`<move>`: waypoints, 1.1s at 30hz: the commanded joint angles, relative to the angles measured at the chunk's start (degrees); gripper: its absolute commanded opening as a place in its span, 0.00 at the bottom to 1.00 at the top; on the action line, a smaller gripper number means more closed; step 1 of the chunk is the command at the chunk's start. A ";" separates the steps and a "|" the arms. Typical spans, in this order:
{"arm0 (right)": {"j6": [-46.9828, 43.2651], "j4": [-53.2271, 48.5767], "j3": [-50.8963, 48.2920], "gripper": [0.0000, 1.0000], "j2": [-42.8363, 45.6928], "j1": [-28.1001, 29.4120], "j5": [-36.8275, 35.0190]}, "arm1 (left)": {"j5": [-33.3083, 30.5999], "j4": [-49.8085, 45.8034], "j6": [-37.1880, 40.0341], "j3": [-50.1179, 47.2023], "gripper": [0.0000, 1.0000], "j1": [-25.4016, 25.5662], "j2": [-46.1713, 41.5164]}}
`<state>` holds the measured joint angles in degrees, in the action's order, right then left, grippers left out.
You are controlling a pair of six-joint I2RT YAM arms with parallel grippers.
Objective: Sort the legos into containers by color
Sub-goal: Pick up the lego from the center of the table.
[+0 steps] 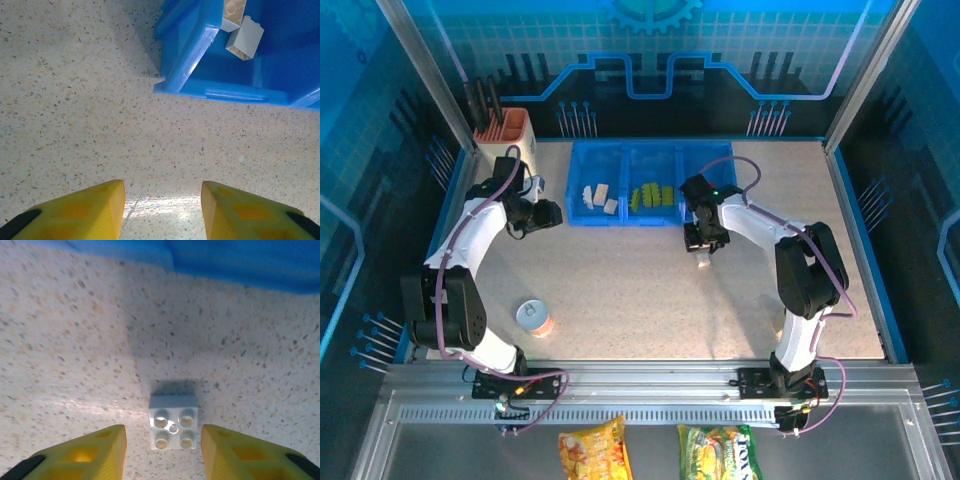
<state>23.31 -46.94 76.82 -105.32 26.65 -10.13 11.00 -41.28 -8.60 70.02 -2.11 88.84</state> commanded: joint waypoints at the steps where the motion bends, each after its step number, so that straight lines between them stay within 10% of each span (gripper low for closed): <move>1: 0.25 0.51 -1.54 0.45 1.32 -0.79 -0.89 | 1.34 -0.92 0.97 0.28 0.45 -0.53 0.44; 33: 1.07 2.98 -6.15 0.37 -2.19 -0.22 -0.04 | 1.62 -0.92 1.01 0.29 0.45 -0.53 0.02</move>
<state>23.55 -43.00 70.89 -106.89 26.57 -10.09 11.25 -41.28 -8.60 70.02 -2.11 88.82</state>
